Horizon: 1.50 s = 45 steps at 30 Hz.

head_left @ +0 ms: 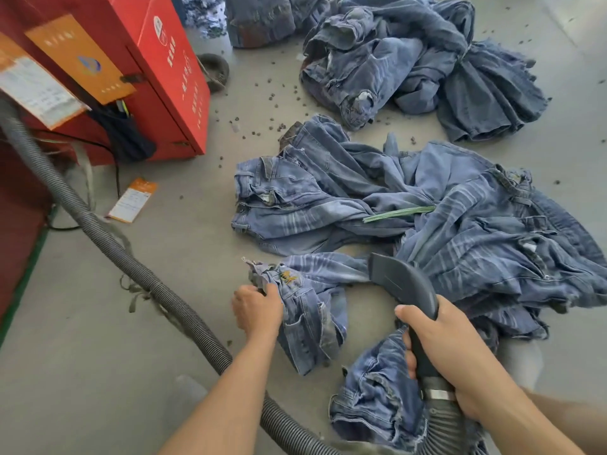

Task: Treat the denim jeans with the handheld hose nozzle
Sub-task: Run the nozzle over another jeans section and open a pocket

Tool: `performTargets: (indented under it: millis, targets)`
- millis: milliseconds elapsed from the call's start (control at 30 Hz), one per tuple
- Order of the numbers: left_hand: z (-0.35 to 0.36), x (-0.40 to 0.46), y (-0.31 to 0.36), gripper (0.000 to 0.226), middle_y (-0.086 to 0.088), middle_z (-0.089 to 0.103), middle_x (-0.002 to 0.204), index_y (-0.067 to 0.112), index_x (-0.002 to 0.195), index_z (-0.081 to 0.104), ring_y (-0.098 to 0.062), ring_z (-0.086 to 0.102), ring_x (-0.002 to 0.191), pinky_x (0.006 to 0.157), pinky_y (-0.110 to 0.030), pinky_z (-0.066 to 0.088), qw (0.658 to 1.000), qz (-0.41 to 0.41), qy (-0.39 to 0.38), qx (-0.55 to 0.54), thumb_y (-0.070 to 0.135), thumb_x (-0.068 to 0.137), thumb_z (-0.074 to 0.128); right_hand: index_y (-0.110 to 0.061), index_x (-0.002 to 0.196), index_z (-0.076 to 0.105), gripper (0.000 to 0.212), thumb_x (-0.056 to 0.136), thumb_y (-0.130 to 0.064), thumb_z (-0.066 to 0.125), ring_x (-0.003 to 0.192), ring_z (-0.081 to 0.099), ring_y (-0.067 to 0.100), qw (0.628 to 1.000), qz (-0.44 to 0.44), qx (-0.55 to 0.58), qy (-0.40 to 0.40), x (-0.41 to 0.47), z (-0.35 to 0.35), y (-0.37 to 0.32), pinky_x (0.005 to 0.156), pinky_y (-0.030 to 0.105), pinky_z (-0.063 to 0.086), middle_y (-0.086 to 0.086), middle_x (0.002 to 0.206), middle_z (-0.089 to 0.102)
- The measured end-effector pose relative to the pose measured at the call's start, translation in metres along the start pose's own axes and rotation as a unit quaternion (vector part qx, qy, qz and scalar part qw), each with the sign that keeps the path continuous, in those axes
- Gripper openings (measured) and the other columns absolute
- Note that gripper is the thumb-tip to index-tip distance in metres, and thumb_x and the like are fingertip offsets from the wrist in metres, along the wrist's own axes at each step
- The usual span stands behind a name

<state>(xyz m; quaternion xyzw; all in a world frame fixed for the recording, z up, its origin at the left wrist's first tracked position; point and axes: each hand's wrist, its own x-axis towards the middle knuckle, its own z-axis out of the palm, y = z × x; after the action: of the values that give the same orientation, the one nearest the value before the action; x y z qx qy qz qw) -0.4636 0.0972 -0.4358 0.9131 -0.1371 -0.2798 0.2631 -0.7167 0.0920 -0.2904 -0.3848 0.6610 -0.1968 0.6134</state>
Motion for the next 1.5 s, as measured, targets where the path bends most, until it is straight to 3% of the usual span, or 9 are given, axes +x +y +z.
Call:
performTargets:
  millis: [67, 167, 333, 467, 667, 900, 1133, 1267, 1500]
  targets:
    - [0.006, -0.002, -0.018, 0.043, -0.018, 0.067, 0.106, 0.008, 0.093, 0.065, -0.032, 0.063, 0.096, 0.099, -0.049, 0.051, 0.984, -0.05, -0.151, -0.08, 0.046, 0.099, 0.044, -0.005, 0.103, 0.05, 0.018, 0.099, -0.018, 0.063, 0.043, 0.051, 0.027, 1.0, 0.003, -0.02, -0.01, 0.004, 0.008, 0.007, 0.044, 0.035, 0.048, 0.014, 0.059, 0.057]
    - [0.009, -0.006, -0.044, 0.057, 0.0, 0.057, 0.138, 0.019, 0.138, 0.059, -0.026, 0.055, 0.13, 0.114, -0.049, 0.043, 0.93, -0.102, -0.341, -0.095, 0.057, 0.096, 0.062, -0.008, 0.103, 0.051, 0.019, 0.098, -0.022, 0.063, 0.044, 0.052, 0.028, 0.999, 0.016, -0.029, -0.026, 0.006, 0.018, 0.016, 0.045, 0.036, 0.049, 0.012, 0.059, 0.058]
    - [0.011, 0.006, -0.068, 0.039, -0.014, 0.074, 0.119, 0.002, 0.129, 0.066, -0.031, 0.068, 0.111, 0.105, -0.047, 0.052, 0.942, -0.113, -0.293, -0.118, 0.018, 0.094, 0.075, -0.008, 0.101, 0.05, 0.02, 0.098, -0.023, 0.063, 0.043, 0.052, 0.029, 0.998, 0.029, -0.052, -0.036, 0.007, 0.025, 0.023, 0.045, 0.037, 0.05, 0.014, 0.058, 0.057]
    - [-0.004, 0.008, -0.05, 0.035, -0.012, 0.075, 0.121, 0.008, 0.137, 0.058, -0.028, 0.075, 0.103, 0.077, -0.046, 0.063, 0.851, -0.156, -0.377, -0.33, 0.024, 0.106, 0.057, -0.012, 0.099, 0.049, 0.018, 0.098, -0.025, 0.061, 0.043, 0.054, 0.03, 0.993, 0.02, -0.094, -0.061, 0.002, 0.029, 0.023, 0.047, 0.038, 0.05, 0.016, 0.058, 0.058]
    - [-0.016, -0.001, -0.033, 0.054, -0.019, 0.07, 0.13, 0.012, 0.137, 0.061, -0.036, 0.072, 0.112, 0.087, -0.051, 0.062, 0.775, -0.176, -0.453, -0.403, 0.048, 0.109, 0.032, -0.015, 0.098, 0.05, 0.021, 0.093, -0.033, 0.059, 0.04, 0.063, 0.03, 0.966, -0.007, -0.241, -0.099, 0.0, 0.065, 0.028, 0.049, 0.036, 0.051, 0.007, 0.057, 0.067]
    - [-0.027, 0.008, -0.031, 0.053, -0.015, 0.071, 0.13, 0.017, 0.148, 0.051, -0.033, 0.071, 0.116, 0.084, -0.047, 0.063, 0.796, -0.158, -0.392, -0.433, 0.048, 0.11, 0.029, -0.009, 0.102, 0.051, 0.02, 0.093, -0.026, 0.058, 0.049, 0.062, 0.032, 0.984, -0.038, -0.173, 0.037, 0.034, 0.061, 0.024, 0.056, 0.052, 0.057, 0.021, 0.062, 0.063]
    - [-0.025, 0.006, -0.037, 0.084, -0.023, 0.064, 0.137, 0.006, 0.135, 0.066, -0.038, 0.064, 0.125, 0.108, -0.056, 0.049, 0.739, -0.219, -0.452, -0.45, 0.071, 0.099, 0.026, -0.023, 0.097, 0.048, 0.019, 0.089, -0.037, 0.058, 0.056, 0.069, 0.031, 0.946, -0.041, -0.309, -0.087, 0.001, 0.092, 0.042, 0.051, 0.034, 0.051, 0.008, 0.069, 0.071]
    - [-0.033, 0.01, -0.04, 0.069, -0.022, 0.069, 0.13, 0.006, 0.133, 0.068, -0.036, 0.069, 0.118, 0.094, -0.049, 0.059, 0.764, -0.213, -0.423, -0.438, 0.062, 0.102, 0.041, -0.013, 0.108, 0.05, 0.025, 0.098, -0.034, 0.057, 0.077, 0.071, 0.03, 0.947, -0.056, -0.313, -0.04, 0.026, 0.118, 0.038, 0.065, 0.036, 0.052, 0.009, 0.09, 0.072]
    - [-0.026, 0.022, -0.041, 0.059, -0.004, 0.074, 0.118, 0.008, 0.128, 0.065, -0.02, 0.064, 0.113, 0.104, -0.042, 0.049, 0.907, -0.14, -0.313, -0.246, 0.033, 0.079, 0.088, -0.007, 0.097, 0.048, 0.019, 0.095, -0.02, 0.063, 0.043, 0.052, 0.027, 1.0, 0.012, -0.017, 0.017, 0.025, 0.055, 0.035, 0.045, 0.039, 0.05, 0.013, 0.057, 0.054]
